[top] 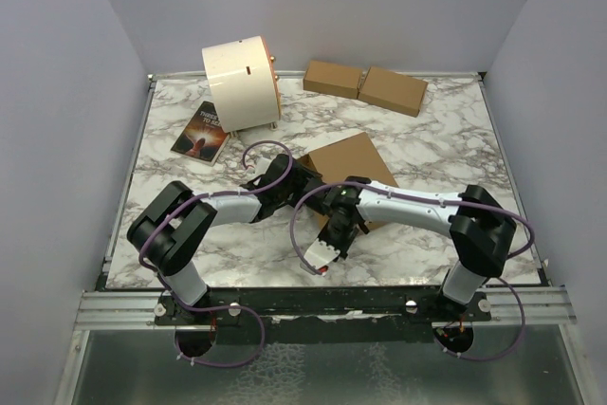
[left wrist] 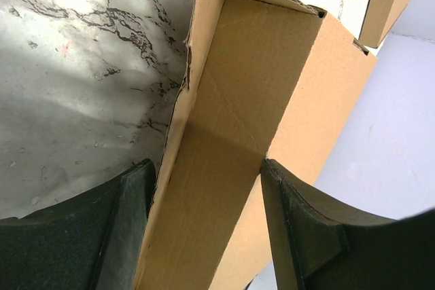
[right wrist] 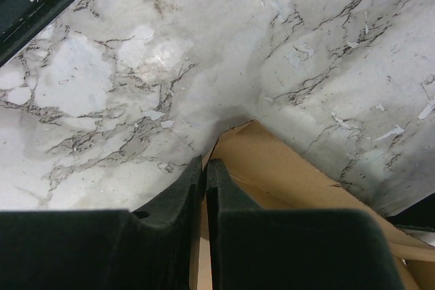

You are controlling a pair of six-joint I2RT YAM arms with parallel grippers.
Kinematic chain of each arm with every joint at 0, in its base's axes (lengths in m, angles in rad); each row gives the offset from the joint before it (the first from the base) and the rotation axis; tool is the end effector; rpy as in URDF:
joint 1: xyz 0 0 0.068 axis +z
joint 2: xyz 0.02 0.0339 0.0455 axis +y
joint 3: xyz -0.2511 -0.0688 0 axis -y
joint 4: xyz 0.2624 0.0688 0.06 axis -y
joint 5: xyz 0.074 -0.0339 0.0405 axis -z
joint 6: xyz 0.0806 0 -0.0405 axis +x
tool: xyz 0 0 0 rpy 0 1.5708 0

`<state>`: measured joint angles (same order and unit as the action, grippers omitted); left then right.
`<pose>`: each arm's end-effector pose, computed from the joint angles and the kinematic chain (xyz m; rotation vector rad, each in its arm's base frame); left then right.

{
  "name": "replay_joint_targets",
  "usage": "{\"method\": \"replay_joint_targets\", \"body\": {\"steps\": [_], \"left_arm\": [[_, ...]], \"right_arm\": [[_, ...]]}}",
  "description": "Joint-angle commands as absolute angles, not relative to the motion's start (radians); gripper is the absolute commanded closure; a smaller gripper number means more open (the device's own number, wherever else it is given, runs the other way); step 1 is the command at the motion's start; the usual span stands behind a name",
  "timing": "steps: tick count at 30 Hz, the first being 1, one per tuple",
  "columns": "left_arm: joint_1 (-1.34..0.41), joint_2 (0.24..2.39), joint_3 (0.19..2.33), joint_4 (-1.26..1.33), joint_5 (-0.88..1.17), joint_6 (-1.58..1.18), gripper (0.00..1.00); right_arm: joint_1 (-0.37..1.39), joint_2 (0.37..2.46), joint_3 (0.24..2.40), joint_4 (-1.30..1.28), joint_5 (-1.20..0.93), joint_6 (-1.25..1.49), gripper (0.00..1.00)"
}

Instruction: Fold the paper box

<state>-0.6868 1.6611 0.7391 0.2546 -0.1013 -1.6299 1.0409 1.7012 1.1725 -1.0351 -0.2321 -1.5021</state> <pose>0.2914 -0.2284 0.0953 -1.1856 2.1903 -1.0560 0.1410 0.2773 0.1295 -2.9267 0.9018 0.3451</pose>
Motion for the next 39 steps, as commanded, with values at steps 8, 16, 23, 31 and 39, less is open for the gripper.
{"method": "replay_joint_targets", "body": {"steps": [8, 16, 23, 31, 39], "left_arm": [[-0.689, 1.690, 0.718, 0.216, -0.074, -1.647, 0.36], [-0.688, 1.690, 0.715, 0.219, -0.072, -1.647, 0.36], [-0.687, 1.690, 0.708, 0.226, -0.070, -1.649, 0.37], [-0.687, 1.690, 0.717, 0.227, -0.071, -1.637, 0.36], [-0.687, 1.630, 0.712, 0.213, -0.097, -1.620, 0.34]], "right_arm": [[1.060, 1.738, 1.235, -1.021, -0.296, -1.535, 0.94], [1.059, 1.737, 1.243, -1.010, -0.299, -1.544, 0.94], [1.058, 1.714, 1.223, -0.983, -0.285, -1.539, 0.94], [1.058, 1.694, 1.222, -0.992, -0.301, -1.526, 0.94], [1.046, 1.658, 1.174, -0.973, -0.310, -1.498, 0.94]]}}
